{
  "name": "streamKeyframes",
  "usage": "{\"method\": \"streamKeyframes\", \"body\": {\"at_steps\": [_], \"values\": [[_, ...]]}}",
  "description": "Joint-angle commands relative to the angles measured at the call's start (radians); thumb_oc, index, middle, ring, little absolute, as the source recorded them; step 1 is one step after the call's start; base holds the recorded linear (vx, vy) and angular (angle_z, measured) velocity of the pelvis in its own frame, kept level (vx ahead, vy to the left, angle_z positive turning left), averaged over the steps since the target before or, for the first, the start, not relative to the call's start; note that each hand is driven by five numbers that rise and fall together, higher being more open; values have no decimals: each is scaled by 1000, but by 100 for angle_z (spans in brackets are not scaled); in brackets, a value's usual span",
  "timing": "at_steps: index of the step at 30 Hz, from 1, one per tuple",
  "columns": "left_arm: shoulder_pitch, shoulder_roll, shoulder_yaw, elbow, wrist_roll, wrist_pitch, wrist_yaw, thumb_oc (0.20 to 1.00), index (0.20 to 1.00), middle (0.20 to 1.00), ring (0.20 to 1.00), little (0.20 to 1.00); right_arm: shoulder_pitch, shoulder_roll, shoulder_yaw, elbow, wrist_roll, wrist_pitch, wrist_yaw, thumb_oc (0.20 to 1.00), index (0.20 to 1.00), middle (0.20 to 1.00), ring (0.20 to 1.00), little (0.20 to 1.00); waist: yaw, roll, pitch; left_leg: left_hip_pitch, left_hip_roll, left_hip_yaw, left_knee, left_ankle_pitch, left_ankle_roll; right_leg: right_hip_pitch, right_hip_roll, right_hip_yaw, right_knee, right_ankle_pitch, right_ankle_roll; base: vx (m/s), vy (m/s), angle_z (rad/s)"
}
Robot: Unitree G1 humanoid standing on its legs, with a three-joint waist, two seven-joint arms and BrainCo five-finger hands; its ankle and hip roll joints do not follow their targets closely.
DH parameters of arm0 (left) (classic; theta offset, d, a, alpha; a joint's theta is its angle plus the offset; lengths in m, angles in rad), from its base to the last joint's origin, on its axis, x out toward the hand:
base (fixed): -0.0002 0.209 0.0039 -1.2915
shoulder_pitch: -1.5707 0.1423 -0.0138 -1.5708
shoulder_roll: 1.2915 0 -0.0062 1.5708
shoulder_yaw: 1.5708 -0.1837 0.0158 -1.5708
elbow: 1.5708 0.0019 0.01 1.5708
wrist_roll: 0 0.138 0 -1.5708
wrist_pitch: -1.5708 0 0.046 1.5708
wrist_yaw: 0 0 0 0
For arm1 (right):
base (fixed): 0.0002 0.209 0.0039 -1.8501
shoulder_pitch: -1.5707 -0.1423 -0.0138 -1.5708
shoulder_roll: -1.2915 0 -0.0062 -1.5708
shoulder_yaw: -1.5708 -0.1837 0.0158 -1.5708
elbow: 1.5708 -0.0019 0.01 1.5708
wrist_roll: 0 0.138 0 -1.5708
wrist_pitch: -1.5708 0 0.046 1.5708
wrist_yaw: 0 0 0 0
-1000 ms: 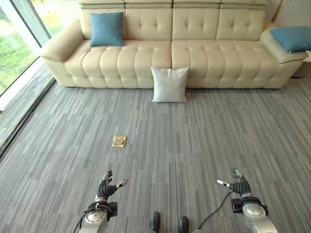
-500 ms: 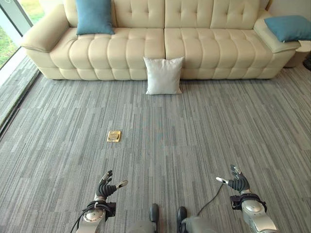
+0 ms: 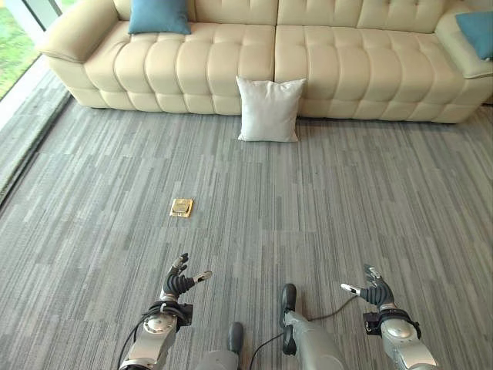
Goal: Pick up all the scattered cushions and arrange them neatly on the sofa.
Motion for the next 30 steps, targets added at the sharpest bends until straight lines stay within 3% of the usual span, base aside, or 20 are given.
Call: {"method": "streamKeyframes", "body": {"at_steps": [1,4,8,9,11,12,13,14,18,19,22,25,27,28,30], "values": [[-17,6,11,-51,-54,-49,12,1000,1000,1000,1000,1000,-15,-29,-17,-46,37,-53,-14,1000,1000,1000,1000,1000,-20,14,-28,96,-43,76,186,-104,-28,-21,9,29,50,-48,-23,277,-129,10],[-26,1,11,-53,-70,-53,10,1000,1000,1000,1000,1000,-23,-36,-20,-35,45,-53,-14,1000,1000,1000,1000,1000,-9,8,-7,1,-33,115,324,-22,-41,31,7,39,30,-78,-47,185,-94,1],[-9,10,28,-59,-67,-44,5,1000,1000,1000,1000,1000,-22,-41,-30,-19,56,-54,-7,1000,1000,1000,1000,1000,21,-23,-3,-136,-21,153,281,-84,1,115,-14,68,1,-122,-48,286,-45,-2],[-1,12,33,-62,-69,-40,5,1000,1000,1000,1000,1000,-21,-43,-29,-21,55,-53,-4,1000,1000,1000,1000,1000,30,-25,-2,-160,-21,145,249,-70,0,137,-14,77,-3,-134,-50,279,20,-1],[17,15,43,-68,-64,-33,8,1000,1000,1000,1000,1000,-21,-46,-27,-22,51,-52,-2,1000,1000,1000,1000,1000,47,-20,-4,-208,-17,112,168,18,-17,170,-8,93,-17,-146,-53,230,48,-7],[17,15,43,-69,-64,-33,8,1000,1000,1000,1000,1000,-21,-46,-27,-22,51,-52,-2,1000,1000,1000,1000,1000,47,-20,-3,-206,-18,113,166,18,-17,171,-8,93,-17,-146,-53,314,88,-26],[25,15,51,-70,-62,-28,10,1000,1000,1000,1000,1000,-24,-46,-26,-24,50,-50,-7,1000,1000,1000,1000,1000,66,-10,-1,-263,-4,96,97,100,-31,217,4,104,-38,-158,-54,315,100,-36],[25,15,51,-68,-62,-28,13,1000,1000,1000,1000,1000,-24,-48,-23,-21,46,-48,-12,1000,1000,1000,1000,1000,78,-9,2,-292,-2,93,47,129,-40,238,7,110,-49,-163,-50,442,147,-20],[27,17,54,-62,-55,-30,17,1000,1000,1000,1000,1000,-27,-47,-18,-10,30,-37,-20,1000,1000,1000,1000,1000,99,-12,-4,-324,6,125,-23,162,-51,300,3,131,-81,-179,-36,309,154,-19],[46,19,61,-60,-50,-29,12,1000,1000,1000,1000,1000,-24,-45,-11,-16,10,-35,-9,1000,1000,1000,1000,1000,107,0,-25,-307,14,116,-26,188,-52,339,7,153,-81,-204,-27,364,224,-40],[63,25,70,-50,-49,-27,2,1000,1000,1000,1000,1000,-25,-37,-8,-11,-8,-26,9,1000,1000,1000,1000,1000,119,-16,-51,-302,-13,107,27,166,-27,361,-30,183,-48,-215,-13,413,271,-62],[73,51,75,-48,-42,-15,-13,1000,1000,1000,1000,1000,-19,-25,1,-9,-27,-15,24,1000,1000,1000,1000,1000,125,-36,-55,-241,-43,126,41,120,11,315,-65,200,138,-195,11,309,232,-23],[76,63,76,-49,-37,-8,-16,1000,1000,1000,1000,1000,-20,-18,6,-4,-33,-12,25,1000,1000,1000,1000,1000,119,-33,-42,-200,-56,139,35,96,39,241,-74,214,294,-117,23,165,180,-13],[76,63,76,-49,-37,-8,-16,1000,1000,1000,1000,1000,-20,-18,6,-4,-33,-12,25,1000,1000,1000,1000,1000,120,-33,-43,-201,-55,140,35,96,39,240,-73,214,293,-116,23,133,138,-3],[81,71,77,-54,-32,-6,-14,1000,1000,1000,1000,1000,-17,-8,9,-2,-34,-7,28,1000,1000,1000,1000,1000,108,-23,-30,-157,-61,153,24,74,60,168,-81,209,415,-43,25,216,168,9]]}}
